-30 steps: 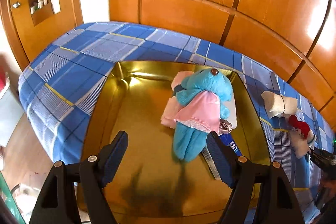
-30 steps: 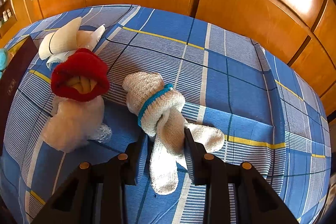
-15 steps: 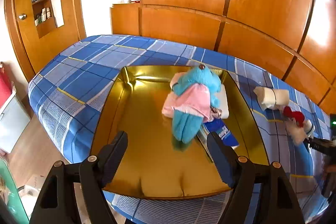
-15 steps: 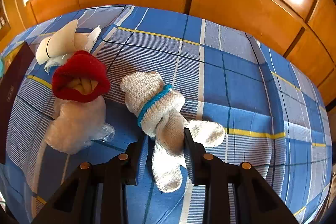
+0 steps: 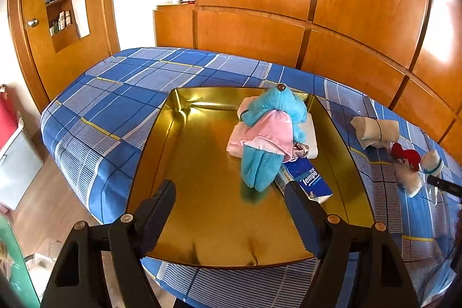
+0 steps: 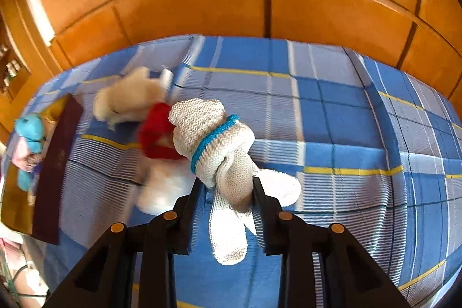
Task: Organize soft objects
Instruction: 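Carry the white knit glove into the gold tray and open the right tool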
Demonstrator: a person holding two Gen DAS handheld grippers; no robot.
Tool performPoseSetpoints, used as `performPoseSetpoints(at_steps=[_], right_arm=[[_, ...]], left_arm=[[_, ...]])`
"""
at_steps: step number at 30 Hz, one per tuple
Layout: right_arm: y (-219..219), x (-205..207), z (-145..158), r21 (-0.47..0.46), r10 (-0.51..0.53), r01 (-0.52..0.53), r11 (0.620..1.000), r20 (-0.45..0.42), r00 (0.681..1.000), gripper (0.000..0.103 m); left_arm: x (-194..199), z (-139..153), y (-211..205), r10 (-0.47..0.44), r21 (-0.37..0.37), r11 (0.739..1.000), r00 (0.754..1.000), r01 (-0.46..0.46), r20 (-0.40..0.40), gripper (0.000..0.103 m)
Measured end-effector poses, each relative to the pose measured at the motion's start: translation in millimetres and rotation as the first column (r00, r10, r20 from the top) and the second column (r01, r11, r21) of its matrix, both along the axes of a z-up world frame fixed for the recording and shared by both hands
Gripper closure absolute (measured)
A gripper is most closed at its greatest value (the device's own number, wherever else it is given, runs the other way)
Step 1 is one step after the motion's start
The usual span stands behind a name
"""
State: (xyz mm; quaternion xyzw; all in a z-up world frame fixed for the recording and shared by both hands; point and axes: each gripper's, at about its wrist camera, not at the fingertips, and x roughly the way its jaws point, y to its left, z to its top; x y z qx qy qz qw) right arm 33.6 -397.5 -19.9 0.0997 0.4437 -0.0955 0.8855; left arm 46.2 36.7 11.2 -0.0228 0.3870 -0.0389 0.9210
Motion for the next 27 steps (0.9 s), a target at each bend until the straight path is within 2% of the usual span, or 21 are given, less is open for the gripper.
performPoseSetpoints(at_steps=[6, 10, 14, 15, 20, 24, 27], right_arm=[[46.0, 11.7, 31.9, 0.022, 0.141, -0.142, 0.99, 0.064, 0.988, 0.073], [97.6, 22.4, 52.4, 0.03, 0.292, -0.297, 0.955, 0.1, 0.951, 0.073], [165.2, 38.5, 63.1, 0.043, 0.468, -0.474, 0.879, 0.11, 0.877, 0.073], [187.2, 42.1, 62.8, 0.045, 0.517, -0.523, 0.851, 0.104, 0.85, 0.073], [284.3, 54.9, 40.0, 0.073, 0.69, -0.69, 0.72, 0.027, 0.723, 0.073], [331.8, 63.0, 12.3, 0.095, 0.739, -0.734, 0.673, -0.05, 0.671, 0.073], [353.3, 71.9, -10.1, 0.125, 0.749, -0.739, 0.662, -0.112, 0.653, 0.073]], left_arm=[[-0.6, -0.3, 3.4, 0.007, -0.012, 1.0, 1.0, -0.007, -0.001, 0.025], [-0.9, 4.3, 15.5, 0.042, -0.028, 0.999, 0.999, -0.041, 0.016, 0.025], [-0.3, 9.8, 35.5, 0.098, -0.039, 0.995, 0.995, -0.097, 0.035, 0.025], [-0.3, 10.4, 41.3, 0.113, -0.04, 0.993, 0.993, -0.112, 0.036, 0.025], [-0.7, 11.1, 66.5, 0.177, -0.051, 0.983, 0.984, -0.175, 0.037, 0.025], [-2.6, 9.2, 83.7, 0.218, -0.055, 0.975, 0.975, -0.216, 0.032, 0.025], [-2.5, 5.1, 91.2, 0.234, -0.054, 0.971, 0.972, -0.232, 0.022, 0.025]])
